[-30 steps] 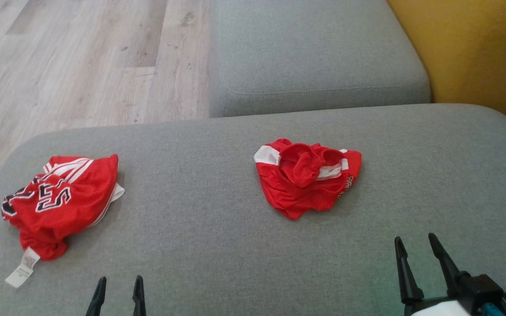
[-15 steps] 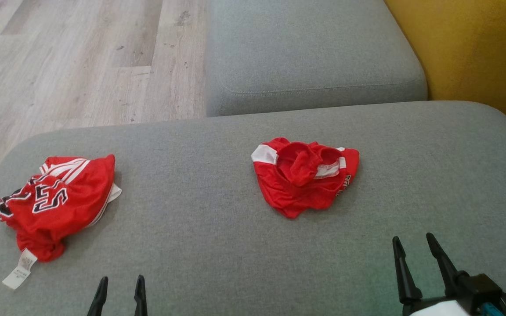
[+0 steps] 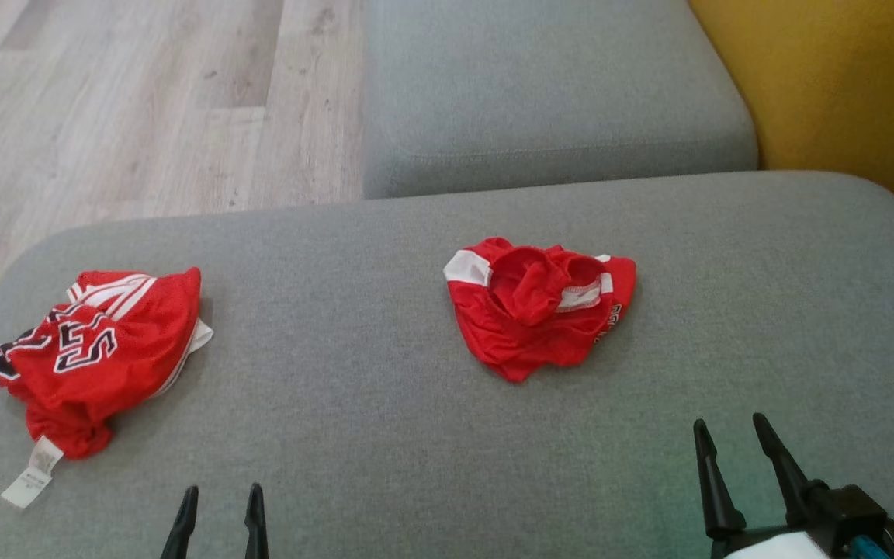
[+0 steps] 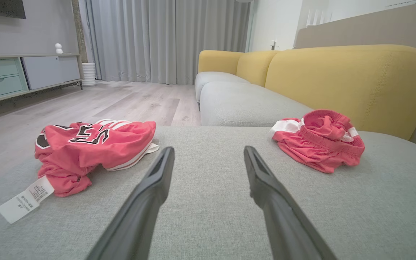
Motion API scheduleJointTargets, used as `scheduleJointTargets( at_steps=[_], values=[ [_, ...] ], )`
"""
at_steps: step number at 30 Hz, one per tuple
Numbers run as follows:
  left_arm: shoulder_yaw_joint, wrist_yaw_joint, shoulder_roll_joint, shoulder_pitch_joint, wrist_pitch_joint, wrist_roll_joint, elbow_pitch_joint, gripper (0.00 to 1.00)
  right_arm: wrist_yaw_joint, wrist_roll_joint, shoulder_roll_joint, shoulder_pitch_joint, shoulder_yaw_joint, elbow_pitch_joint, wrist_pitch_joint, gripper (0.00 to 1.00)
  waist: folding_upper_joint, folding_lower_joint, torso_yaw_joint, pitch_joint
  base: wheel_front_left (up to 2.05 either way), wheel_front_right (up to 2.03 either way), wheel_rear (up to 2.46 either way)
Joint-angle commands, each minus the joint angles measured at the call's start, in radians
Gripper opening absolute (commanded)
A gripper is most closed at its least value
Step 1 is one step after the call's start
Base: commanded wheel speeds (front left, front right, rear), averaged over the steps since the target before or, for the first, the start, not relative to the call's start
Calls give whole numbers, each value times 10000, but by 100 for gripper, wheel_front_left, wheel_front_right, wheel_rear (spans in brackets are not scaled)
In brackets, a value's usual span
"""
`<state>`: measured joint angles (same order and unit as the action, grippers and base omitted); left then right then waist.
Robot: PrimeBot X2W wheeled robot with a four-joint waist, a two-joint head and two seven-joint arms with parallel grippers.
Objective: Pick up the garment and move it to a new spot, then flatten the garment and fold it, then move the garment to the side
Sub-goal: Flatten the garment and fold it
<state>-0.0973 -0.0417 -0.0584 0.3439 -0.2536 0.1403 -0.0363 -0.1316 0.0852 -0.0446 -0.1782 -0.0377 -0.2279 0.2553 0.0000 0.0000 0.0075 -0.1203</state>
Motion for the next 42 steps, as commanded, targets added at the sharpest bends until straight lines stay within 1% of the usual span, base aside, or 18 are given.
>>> scheduleJointTargets(
  at_steps=[1, 4, 7, 11, 13, 19, 23, 29, 34, 36, 38, 39, 42],
  values=[
    [232, 68, 81, -672, -82, 64, 258, 100, 9, -12, -56, 426, -241, 307, 65, 100, 0, 0, -9, 58, 0, 0, 0],
    [129, 99, 81, -805, -82, 115, 241, 100, 9, -58, -56, 466, -223, 348, 65, 100, 0, 0, -37, 284, 0, 0, 0],
    [-170, 135, 81, -1198, -82, 235, 61, 100, 9, -128, -56, 590, -209, 428, 65, 100, 0, 0, -123, 773, 0, 0, 0],
    [-777, 167, 81, -1840, -82, 511, -680, 100, 9, -222, -56, 874, -312, 448, 65, 100, 0, 0, -366, 1414, 0, 0, 0],
    [-1188, 111, 81, -2417, -82, 638, -965, 100, 9, -254, -56, 1134, -387, 520, 65, 100, 0, 0, -508, 1943, 0, 0, 0],
    [-2867, -478, 81, -4913, 61, 1546, -2209, 100, 9, -382, -56, 2005, -654, 646, 65, 100, 0, 0, -888, 3401, 0, 0, 0],
    [-4164, -717, 81, -6870, 866, 2010, -2892, 100, 9, -411, -56, 2327, -616, 674, 65, 100, 0, 0, -1113, 3989, 0, 0, 0],
    [-6069, -809, 81, -9333, 2215, 3451, -3168, 100, 9, -388, -56, 2602, -711, 721, 65, 100, 0, 0, -1504, 4613, 0, 0, 0],
    [-7268, -486, 81, -11031, 2998, 4789, -3617, 100, 9, -220, -56, 2921, -839, 789, 65, 100, 0, 0, -1921, 5231, 0, 0, 0],
    [-7694, -210, 81, -11605, 3199, 5326, -3879, 100, 9, -149, -56, 3028, -851, 816, 65, 100, 0, 0, -2069, 5492, 0, 0, 0],
    [-8123, 209, 81, -12196, 3367, 5654, -4170, 100, 9, -87, -56, 3122, -851, 825, 65, 100, 0, 0, -2189, 5750, 0, 0, 0],
    [-8123, 209, 81, -12196, 3367, 5654, -4170, 100, 9, -87, -56, 3122, -851, 825, 65, 100, 0, 0, -2189, 5750, 0, 0, 0],
    [-8594, 722, 81, -12917, 3542, 6342, -4595, 100, 9, -27, -56, 3230, -903, 803, 65, 100, 0, 0, -2354, 6007, 0, 0, 0]
  ],
)
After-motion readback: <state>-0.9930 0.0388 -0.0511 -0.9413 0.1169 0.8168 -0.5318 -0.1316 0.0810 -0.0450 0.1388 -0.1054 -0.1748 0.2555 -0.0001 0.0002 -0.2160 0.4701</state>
